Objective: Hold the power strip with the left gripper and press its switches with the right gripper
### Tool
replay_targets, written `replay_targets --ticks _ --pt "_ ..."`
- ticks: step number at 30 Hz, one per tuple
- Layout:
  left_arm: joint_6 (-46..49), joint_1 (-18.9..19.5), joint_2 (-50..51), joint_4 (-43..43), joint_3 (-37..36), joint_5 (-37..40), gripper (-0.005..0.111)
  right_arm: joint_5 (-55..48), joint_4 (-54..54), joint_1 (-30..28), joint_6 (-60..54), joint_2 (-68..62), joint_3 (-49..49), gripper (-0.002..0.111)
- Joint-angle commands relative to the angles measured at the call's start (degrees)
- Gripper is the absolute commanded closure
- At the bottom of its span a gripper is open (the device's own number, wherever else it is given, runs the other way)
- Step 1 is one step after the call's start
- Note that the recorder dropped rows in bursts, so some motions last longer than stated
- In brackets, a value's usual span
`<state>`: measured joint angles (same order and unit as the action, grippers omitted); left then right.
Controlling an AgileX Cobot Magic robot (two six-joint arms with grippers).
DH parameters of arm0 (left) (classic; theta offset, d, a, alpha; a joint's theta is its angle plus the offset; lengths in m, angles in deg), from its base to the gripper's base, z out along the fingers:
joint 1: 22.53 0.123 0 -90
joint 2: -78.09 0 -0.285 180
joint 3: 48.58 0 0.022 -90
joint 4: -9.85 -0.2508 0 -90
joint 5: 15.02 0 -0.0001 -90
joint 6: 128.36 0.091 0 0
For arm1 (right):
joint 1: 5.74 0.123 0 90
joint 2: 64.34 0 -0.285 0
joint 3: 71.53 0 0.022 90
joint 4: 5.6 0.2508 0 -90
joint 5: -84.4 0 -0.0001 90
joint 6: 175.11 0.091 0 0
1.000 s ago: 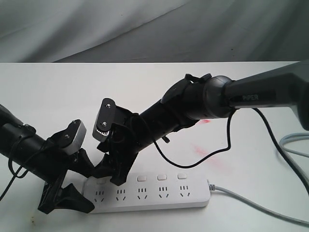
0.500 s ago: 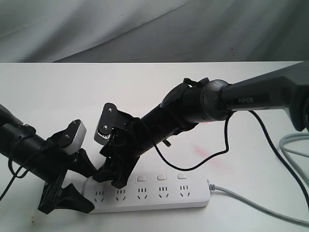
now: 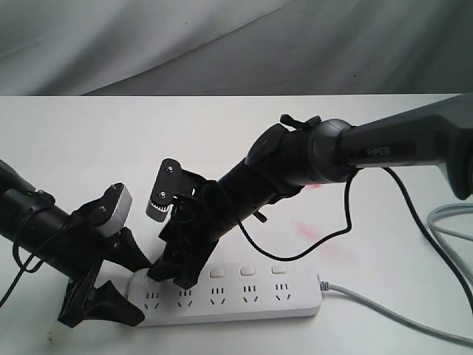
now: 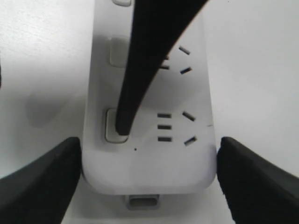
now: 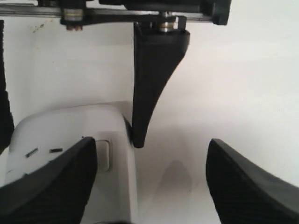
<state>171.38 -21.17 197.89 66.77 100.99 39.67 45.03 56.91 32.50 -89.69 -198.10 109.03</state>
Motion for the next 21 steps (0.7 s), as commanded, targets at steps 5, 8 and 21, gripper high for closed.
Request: replay_targets --ticks 5,8,21 --pt "0.2 -0.32 0.08 0.74 0.06 0.59 0.042 2.75 -3.1 0.01 0.46 -1.85 0.01 0.046" --pt "0.2 -0.32 0.08 0.74 0.06 0.59 0.042 2.75 -3.1 0.24 0.86 -2.86 0.01 0.046" --pt "0.2 -0.32 0.08 0.74 0.06 1.05 0.042 4.98 -1.37 0.65 2.05 -3.09 0.01 0.046"
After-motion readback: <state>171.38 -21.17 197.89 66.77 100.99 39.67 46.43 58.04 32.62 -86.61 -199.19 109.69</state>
